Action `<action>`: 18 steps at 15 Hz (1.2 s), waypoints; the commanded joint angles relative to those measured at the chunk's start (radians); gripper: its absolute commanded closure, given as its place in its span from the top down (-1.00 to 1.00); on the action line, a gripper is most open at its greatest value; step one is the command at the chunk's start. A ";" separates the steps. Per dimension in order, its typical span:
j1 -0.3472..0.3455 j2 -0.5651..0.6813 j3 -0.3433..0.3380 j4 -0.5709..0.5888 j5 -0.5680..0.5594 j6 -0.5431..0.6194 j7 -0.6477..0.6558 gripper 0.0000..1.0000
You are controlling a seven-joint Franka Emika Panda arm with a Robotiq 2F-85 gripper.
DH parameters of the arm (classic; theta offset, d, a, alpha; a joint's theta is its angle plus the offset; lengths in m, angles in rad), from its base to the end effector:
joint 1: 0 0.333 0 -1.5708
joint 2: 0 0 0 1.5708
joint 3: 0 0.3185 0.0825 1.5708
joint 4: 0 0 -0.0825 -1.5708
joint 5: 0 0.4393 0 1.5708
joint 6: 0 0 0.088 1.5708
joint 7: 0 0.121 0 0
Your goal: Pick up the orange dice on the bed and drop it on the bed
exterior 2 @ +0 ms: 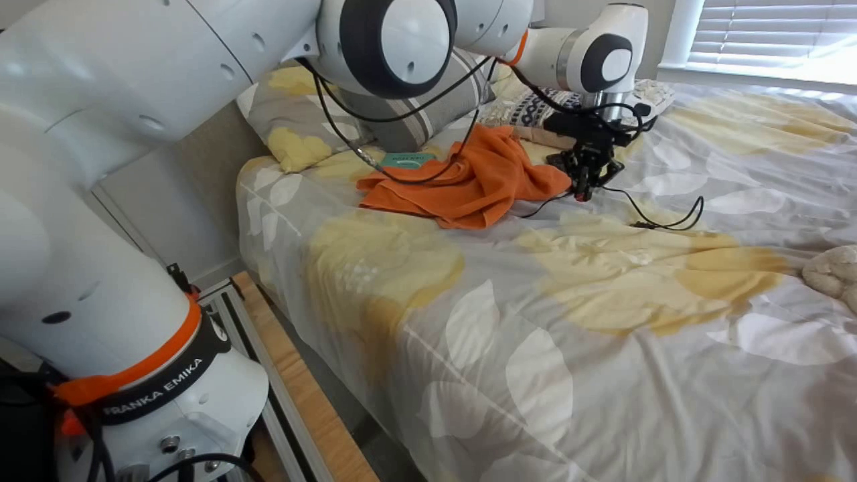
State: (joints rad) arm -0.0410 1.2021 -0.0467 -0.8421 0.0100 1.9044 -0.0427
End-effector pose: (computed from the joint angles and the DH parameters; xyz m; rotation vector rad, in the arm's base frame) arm 0.8239 -0.0565 0.1124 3.1065 -0.0344 -0.2192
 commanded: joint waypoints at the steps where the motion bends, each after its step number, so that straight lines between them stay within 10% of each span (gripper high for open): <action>1: 0.015 -0.150 0.008 -0.162 0.010 -0.186 0.017 -0.91; 18: 0.113 -0.722 0.010 -0.882 -0.052 0.219 0.108 -0.91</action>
State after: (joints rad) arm 0.0591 0.6169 -0.0408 -1.5283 -0.0090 2.0234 0.0235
